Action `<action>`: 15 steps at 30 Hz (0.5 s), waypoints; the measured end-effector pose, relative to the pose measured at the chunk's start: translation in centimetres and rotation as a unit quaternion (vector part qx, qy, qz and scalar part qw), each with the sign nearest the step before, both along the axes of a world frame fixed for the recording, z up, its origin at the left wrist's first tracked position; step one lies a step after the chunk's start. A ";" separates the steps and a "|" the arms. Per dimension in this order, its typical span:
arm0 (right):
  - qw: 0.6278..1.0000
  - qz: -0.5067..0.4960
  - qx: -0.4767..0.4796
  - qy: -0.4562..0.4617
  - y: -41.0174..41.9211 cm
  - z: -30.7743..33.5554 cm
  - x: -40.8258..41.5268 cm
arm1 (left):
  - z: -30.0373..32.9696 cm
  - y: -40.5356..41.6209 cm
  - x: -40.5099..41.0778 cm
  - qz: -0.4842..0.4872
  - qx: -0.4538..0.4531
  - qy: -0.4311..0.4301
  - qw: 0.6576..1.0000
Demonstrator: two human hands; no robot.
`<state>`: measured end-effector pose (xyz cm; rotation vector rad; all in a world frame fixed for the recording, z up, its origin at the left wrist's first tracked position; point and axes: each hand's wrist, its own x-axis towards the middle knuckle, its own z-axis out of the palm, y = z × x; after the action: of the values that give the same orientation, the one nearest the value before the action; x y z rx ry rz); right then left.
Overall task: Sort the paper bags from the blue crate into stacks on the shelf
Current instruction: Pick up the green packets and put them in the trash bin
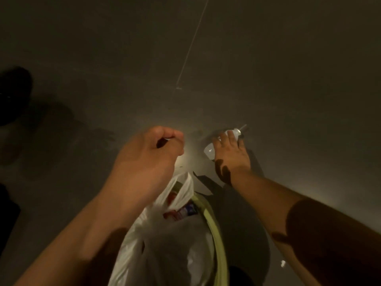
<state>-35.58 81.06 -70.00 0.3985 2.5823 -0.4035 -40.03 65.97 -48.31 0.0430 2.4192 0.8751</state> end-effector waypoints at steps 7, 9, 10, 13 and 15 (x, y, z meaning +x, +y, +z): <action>0.989 0.066 0.083 -0.101 0.6 -4.8 -0.2 | -0.8 -1.0 -0.2 0.022 0.085 0.034 0.996; 0.990 0.054 0.072 -0.108 1.1 -5.8 1.7 | -1.1 -1.0 0.1 0.048 0.111 0.053 0.991; 0.991 0.037 0.053 -0.115 1.2 -6.1 2.9 | -1.3 -1.0 0.3 0.062 0.125 0.065 0.988; 0.989 -0.072 -0.041 -0.125 1.1 -5.2 6.8 | -0.7 -0.7 1.5 0.105 0.167 0.099 0.975; 0.985 -0.127 -0.081 -0.088 0.5 -3.2 9.6 | 0.2 -0.4 2.7 0.129 0.194 0.116 0.966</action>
<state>-26.01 81.60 -73.24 0.6754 2.3140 -0.6340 -37.37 65.59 -48.10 -0.0252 2.4614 1.5324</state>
